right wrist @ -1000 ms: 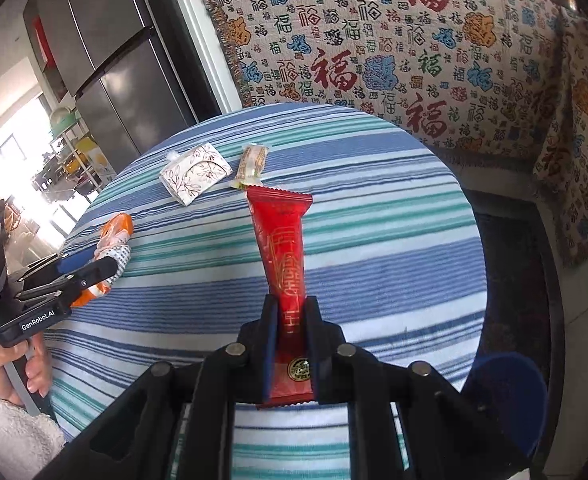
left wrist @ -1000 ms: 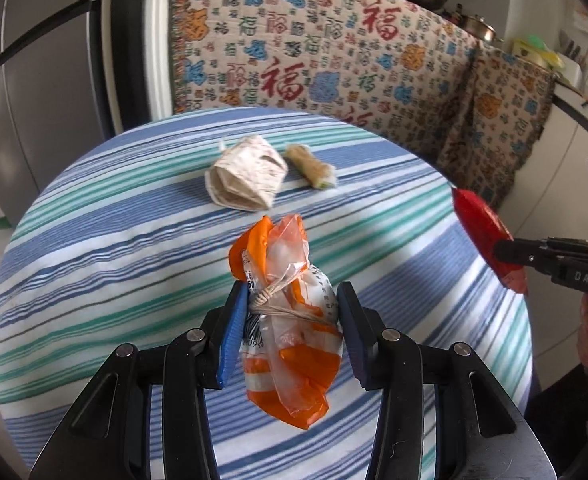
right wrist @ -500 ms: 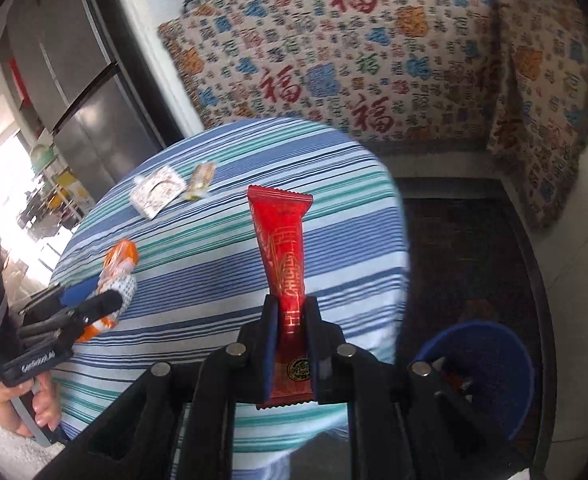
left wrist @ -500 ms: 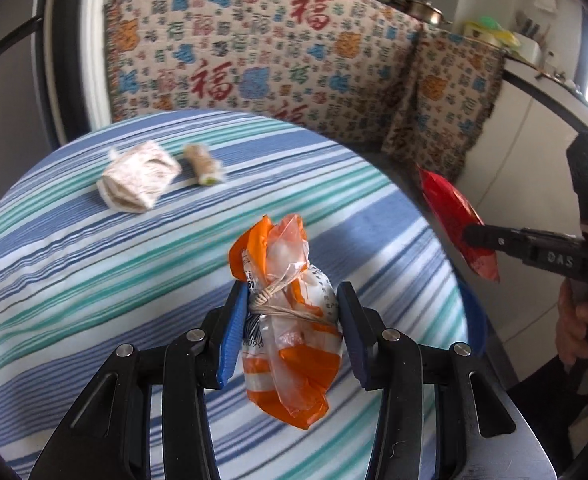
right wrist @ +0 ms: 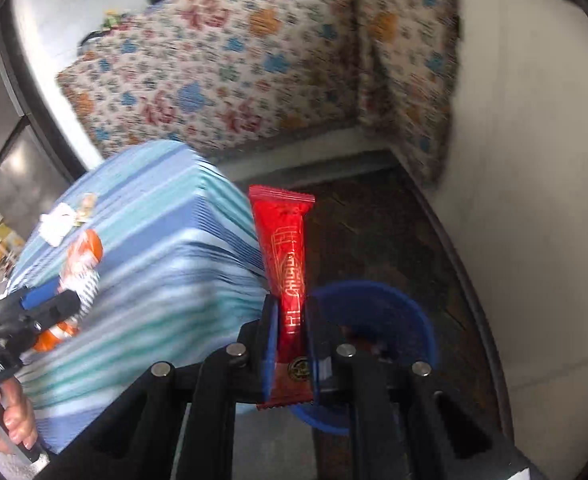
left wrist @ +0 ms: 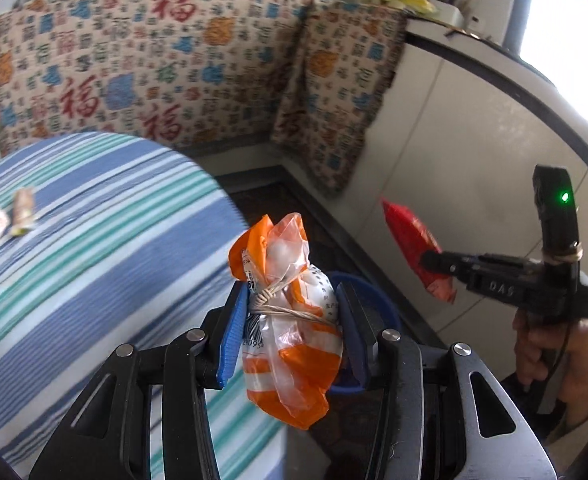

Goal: Collect trash
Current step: 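Carry both items over the blue wastebasket and open both grippers to drop them, then move both grippers back over the table toward the remaining trash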

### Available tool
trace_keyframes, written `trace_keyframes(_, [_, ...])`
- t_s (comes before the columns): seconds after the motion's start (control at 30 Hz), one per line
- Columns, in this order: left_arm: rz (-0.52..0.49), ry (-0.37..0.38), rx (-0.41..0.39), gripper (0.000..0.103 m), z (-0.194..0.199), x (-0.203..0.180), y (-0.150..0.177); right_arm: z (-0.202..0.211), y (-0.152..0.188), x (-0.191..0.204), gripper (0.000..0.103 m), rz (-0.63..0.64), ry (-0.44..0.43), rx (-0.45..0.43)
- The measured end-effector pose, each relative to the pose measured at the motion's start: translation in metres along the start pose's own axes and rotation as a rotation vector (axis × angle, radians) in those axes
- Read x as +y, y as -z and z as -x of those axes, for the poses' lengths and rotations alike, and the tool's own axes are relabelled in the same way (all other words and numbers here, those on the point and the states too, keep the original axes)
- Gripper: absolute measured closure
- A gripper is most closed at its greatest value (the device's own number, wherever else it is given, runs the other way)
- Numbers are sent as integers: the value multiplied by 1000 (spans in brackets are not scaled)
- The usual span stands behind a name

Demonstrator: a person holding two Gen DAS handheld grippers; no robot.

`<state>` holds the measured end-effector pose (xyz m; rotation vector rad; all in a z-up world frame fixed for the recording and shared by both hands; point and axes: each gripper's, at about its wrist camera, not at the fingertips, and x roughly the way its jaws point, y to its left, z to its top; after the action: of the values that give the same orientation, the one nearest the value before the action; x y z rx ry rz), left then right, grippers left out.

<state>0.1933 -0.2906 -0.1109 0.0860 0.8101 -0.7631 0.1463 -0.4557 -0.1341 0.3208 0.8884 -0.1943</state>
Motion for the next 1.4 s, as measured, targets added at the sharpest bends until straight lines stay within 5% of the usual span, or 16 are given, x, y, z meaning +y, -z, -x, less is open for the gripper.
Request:
trace_keyframes(0.33, [-16, 89, 100, 57, -82, -52, -13, -34, 29, -74, 90, -132, 4, 133])
trace_keyframes(0.8, [-9, 147, 207, 56, -155, -68, -3, -74, 42, -99, 87, -150, 33, 184])
trace_keyframes(0.87, [-10, 153, 217, 46, -163, -70, -3, -80, 43, -99, 87, -143, 32, 196])
trace_keyframes(0.9, [-11, 153, 219, 32, -166, -71, -3, -82, 44, -99, 83, -138, 36, 204])
trace_keyframes(0.97, [-12, 147, 206, 20, -170, -72, -4, -86, 44, -98, 71, -130, 55, 214])
trace_keyframes(1.17, [2, 160, 200, 18, -166, -70, -7, -81, 40, -100, 69, -128, 78, 190])
trace_keyframes(1.27, [3, 154, 178, 18, -144, -65, -10, -72, 32, -91, 69, -93, 113, 137])
trace_keyframes(1.4, [-31, 112, 130, 12, -96, -48, -10, -50, 14, -67, 57, -24, 150, 0])
